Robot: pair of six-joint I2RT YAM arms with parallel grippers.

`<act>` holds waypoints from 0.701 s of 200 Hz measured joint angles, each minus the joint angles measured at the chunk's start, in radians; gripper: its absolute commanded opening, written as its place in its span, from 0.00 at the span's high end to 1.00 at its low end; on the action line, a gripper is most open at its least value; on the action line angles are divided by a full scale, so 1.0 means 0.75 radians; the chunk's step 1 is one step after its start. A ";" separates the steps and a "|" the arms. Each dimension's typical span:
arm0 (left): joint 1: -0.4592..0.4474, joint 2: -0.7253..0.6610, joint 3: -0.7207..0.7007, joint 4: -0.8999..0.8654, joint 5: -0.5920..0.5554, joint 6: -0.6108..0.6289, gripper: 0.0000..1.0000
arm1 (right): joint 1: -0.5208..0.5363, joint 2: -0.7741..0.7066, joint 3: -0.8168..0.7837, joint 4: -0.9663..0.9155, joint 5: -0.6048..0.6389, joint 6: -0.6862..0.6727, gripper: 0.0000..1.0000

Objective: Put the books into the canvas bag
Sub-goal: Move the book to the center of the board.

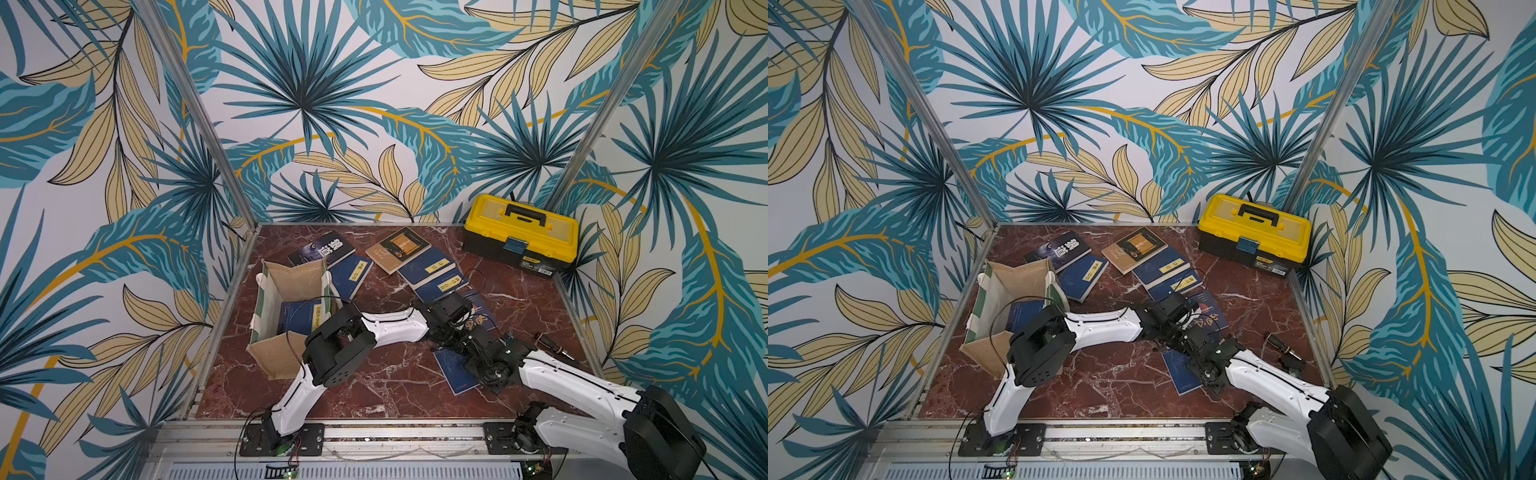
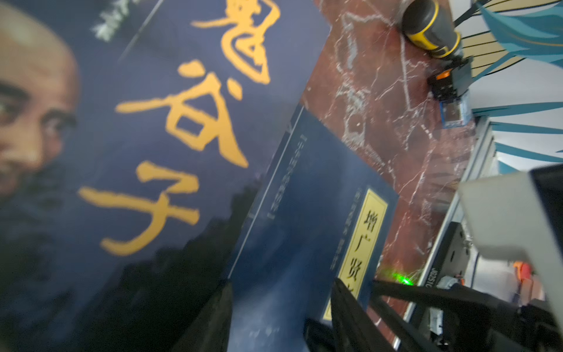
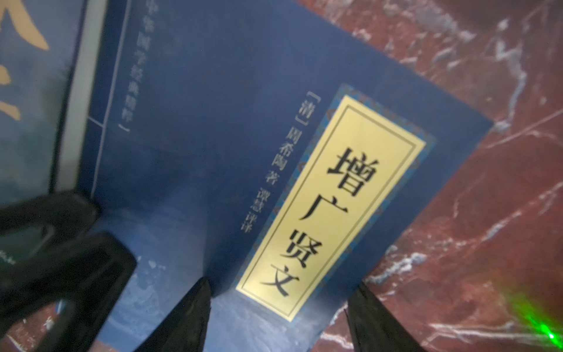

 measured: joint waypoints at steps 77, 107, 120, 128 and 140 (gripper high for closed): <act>0.040 -0.202 -0.262 -0.015 -0.112 -0.054 0.46 | -0.008 0.168 0.106 0.106 -0.060 -0.225 0.42; 0.061 -0.312 -0.390 -0.049 -0.155 -0.080 0.46 | -0.008 0.265 0.175 0.131 -0.086 -0.315 0.43; 0.070 -0.347 -0.425 -0.075 -0.158 -0.090 0.46 | -0.008 0.292 0.193 0.151 -0.100 -0.345 0.43; 0.074 -0.359 -0.433 -0.094 -0.159 -0.094 0.46 | -0.008 0.299 0.196 0.162 -0.105 -0.358 0.43; 0.081 -0.371 -0.434 -0.123 -0.158 -0.100 0.46 | -0.007 0.299 0.196 0.173 -0.110 -0.376 0.44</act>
